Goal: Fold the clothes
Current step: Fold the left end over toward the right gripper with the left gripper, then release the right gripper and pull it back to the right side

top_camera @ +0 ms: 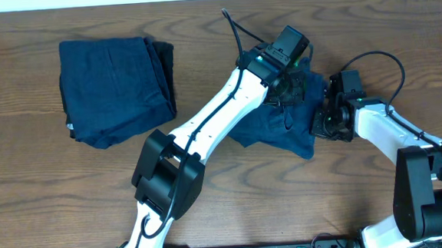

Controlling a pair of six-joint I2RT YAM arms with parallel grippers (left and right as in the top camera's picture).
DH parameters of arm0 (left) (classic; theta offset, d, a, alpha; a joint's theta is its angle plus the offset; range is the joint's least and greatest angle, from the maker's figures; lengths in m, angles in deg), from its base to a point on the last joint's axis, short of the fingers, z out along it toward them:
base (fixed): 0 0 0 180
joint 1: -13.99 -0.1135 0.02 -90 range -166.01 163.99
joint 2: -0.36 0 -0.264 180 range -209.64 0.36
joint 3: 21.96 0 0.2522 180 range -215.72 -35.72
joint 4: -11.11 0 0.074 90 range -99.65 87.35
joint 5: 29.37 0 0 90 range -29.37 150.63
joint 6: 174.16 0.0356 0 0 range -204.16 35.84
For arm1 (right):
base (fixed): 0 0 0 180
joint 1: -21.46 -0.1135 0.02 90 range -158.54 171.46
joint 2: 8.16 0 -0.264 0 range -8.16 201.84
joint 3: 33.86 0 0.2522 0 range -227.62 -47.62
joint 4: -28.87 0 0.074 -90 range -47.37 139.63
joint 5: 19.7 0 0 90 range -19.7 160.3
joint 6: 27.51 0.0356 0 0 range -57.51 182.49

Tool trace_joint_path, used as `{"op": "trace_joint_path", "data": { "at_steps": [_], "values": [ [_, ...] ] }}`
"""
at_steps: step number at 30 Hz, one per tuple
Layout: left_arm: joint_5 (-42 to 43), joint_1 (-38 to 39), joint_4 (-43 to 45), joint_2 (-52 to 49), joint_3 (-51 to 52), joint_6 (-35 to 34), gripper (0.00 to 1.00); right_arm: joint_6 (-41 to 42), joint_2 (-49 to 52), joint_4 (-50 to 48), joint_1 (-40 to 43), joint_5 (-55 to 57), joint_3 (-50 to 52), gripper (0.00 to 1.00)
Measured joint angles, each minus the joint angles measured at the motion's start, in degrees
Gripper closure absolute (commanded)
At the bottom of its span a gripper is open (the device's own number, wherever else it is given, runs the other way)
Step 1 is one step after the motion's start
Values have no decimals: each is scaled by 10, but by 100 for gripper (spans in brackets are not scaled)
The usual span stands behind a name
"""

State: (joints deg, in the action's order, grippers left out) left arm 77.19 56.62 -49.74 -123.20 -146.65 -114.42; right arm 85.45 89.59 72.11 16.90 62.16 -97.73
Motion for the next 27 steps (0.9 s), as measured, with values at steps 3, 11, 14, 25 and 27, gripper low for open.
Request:
{"op": "trace_joint_path", "data": {
  "at_steps": [3, 11, 14, 25, 27],
  "values": [
    [-2, 0, 0, 0, 0, 0, 94, 0, 0, 0, -2, 0, 0, 99],
    [-7, 12, 4, 0, 0, -11, 94, 0, 0, 0, -2, 0, 0, 99],
    [-7, 16, 8, 0, 0, -12, 94, 0, 0, 0, -2, 0, 0, 99],
    [-5, 18, 11, 0, 0, -14, 51, 0, 0, 0, -2, 0, 0, 99],
    [-1, 19, 14, 0, 0, -12, 44, 0, 0, 0, -2, 0, 0, 99]
  ]
}}
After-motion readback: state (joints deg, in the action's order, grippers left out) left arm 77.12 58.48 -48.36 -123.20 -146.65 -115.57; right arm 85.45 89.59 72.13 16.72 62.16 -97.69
